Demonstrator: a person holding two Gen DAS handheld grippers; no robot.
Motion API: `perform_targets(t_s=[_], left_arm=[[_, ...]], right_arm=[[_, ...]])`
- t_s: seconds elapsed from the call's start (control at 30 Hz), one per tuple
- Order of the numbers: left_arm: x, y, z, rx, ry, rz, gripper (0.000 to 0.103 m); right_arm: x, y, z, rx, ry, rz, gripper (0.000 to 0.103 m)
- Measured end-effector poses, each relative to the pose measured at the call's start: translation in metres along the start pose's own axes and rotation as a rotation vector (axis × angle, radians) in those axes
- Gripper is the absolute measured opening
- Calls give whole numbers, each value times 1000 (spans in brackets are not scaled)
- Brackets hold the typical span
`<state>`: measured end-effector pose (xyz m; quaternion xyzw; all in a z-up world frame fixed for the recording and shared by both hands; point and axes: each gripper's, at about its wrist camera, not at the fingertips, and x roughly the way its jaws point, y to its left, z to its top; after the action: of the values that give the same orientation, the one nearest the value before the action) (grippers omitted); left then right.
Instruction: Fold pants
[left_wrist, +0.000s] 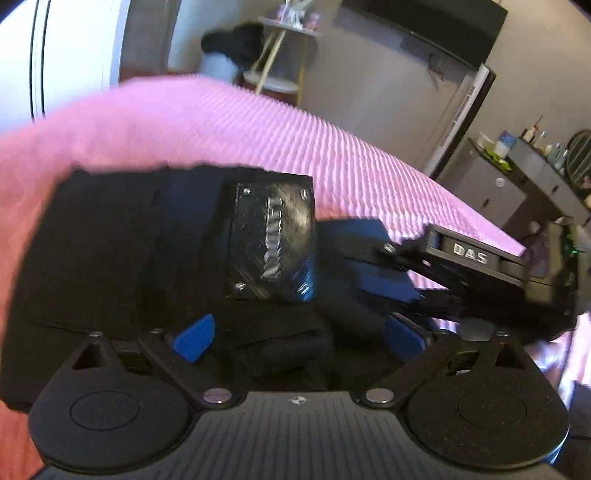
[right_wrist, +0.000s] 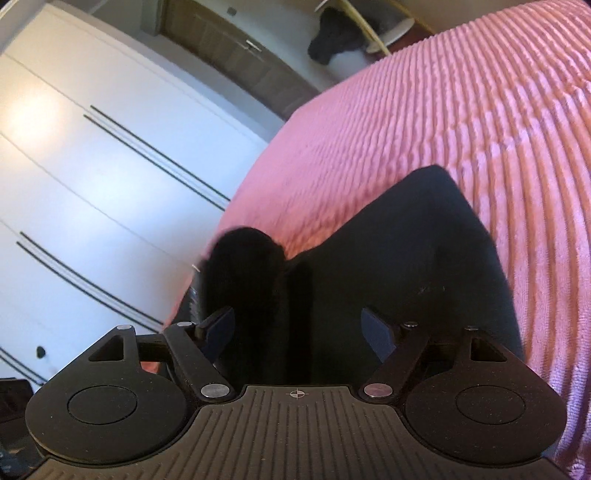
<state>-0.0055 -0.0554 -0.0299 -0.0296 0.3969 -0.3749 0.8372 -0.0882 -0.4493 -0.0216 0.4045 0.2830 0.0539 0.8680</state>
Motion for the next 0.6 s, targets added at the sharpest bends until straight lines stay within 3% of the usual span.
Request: perform_targets(t_s=[0.2,0.33,0.43,0.5,0.53,0.6], left_arm=[[-26,42,-1,-177,-87,35,99],[-50,87,-5,-302,-178,203,99],[-58,122,-14,-409,-188,382,99],[-57,139,-20,-448,-188,486,99],[-58,148,-24,-494,-176,503,99],[-56,162,-29,-584,-156,452,99]], right_arm=[[9,-2,-2,22,72,53,87],[27,6,-9,-4,191,94,89],[32,16,-17,-100,221,61,89],[34,16,-18,-90,234,78,89],[34,16,-18,-83,237,84,89],[36,17,-20,-91,238,79,88]])
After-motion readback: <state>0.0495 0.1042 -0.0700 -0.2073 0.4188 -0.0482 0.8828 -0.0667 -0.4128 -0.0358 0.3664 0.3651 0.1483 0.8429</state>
